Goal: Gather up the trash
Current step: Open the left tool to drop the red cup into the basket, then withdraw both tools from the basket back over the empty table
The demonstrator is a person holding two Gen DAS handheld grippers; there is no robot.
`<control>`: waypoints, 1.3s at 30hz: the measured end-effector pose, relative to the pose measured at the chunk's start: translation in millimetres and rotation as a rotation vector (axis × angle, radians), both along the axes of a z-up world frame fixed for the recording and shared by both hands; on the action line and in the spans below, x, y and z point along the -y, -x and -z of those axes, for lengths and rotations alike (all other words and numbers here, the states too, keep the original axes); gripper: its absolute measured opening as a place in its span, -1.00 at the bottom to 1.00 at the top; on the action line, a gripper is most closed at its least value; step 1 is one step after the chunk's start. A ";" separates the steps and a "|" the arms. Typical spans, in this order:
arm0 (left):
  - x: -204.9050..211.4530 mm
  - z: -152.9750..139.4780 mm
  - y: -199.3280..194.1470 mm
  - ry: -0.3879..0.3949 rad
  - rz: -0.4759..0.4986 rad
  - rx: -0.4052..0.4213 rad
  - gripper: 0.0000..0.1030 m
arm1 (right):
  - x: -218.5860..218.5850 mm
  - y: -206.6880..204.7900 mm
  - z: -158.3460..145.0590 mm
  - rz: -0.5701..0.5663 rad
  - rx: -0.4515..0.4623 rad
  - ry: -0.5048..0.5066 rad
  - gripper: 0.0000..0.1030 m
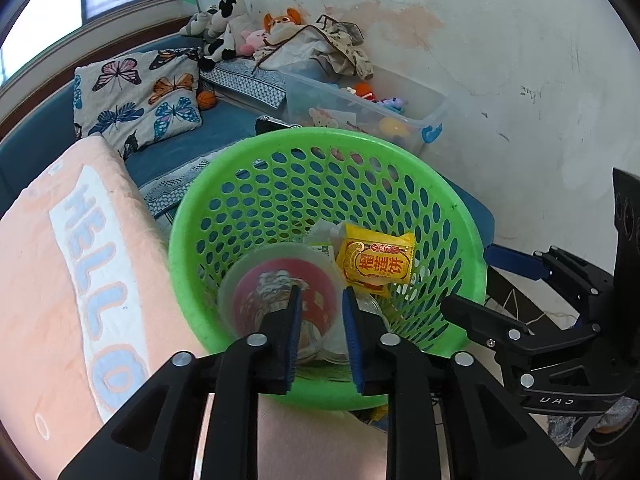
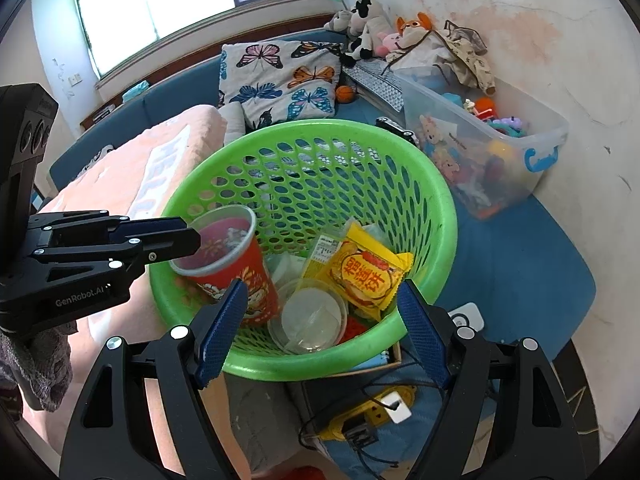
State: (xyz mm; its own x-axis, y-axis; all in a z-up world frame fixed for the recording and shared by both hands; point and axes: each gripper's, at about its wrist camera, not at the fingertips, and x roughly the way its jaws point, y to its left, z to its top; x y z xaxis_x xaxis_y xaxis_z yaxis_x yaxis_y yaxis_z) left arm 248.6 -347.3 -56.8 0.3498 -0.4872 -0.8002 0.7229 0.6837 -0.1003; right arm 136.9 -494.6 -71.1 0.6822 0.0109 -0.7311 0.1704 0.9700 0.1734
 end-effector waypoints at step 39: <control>-209.5 -50.8 88.0 0.103 -0.415 0.147 0.86 | -133.8 49.3 -42.3 -0.155 0.068 0.061 0.81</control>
